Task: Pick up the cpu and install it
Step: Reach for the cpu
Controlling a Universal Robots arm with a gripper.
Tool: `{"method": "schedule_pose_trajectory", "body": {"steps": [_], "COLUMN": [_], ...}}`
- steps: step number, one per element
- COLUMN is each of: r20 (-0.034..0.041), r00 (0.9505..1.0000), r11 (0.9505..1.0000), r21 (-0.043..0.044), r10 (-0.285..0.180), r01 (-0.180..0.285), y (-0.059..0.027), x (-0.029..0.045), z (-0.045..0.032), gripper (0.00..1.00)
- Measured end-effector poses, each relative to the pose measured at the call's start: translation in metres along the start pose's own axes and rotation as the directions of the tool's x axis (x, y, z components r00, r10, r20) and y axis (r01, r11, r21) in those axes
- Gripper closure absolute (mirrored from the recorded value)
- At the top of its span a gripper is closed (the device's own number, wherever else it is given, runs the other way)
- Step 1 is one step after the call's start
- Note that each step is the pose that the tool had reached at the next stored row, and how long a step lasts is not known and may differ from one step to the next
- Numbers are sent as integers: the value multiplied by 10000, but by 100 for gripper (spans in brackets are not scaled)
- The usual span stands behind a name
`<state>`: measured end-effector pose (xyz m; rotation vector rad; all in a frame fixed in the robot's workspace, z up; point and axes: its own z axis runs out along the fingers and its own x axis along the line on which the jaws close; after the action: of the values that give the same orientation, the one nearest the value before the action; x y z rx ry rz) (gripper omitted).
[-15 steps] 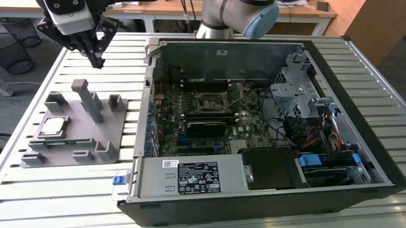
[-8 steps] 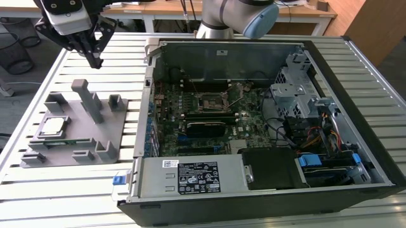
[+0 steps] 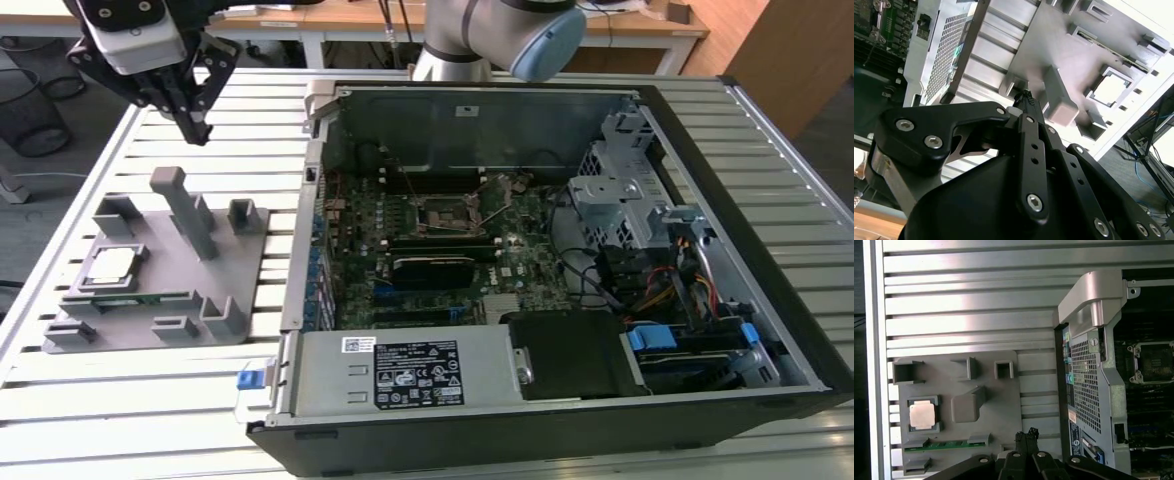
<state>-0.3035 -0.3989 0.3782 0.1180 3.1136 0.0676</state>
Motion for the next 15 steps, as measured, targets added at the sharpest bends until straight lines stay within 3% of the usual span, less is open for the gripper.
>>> {"method": "schedule_pose_trajectory", "body": {"steps": [15], "r20": [0], "r00": [10000], "r11": [10000], "r21": [0], "r10": [0], "r01": [0], "y": [-6], "x": [82], "z": [6], "gripper": [89]}}
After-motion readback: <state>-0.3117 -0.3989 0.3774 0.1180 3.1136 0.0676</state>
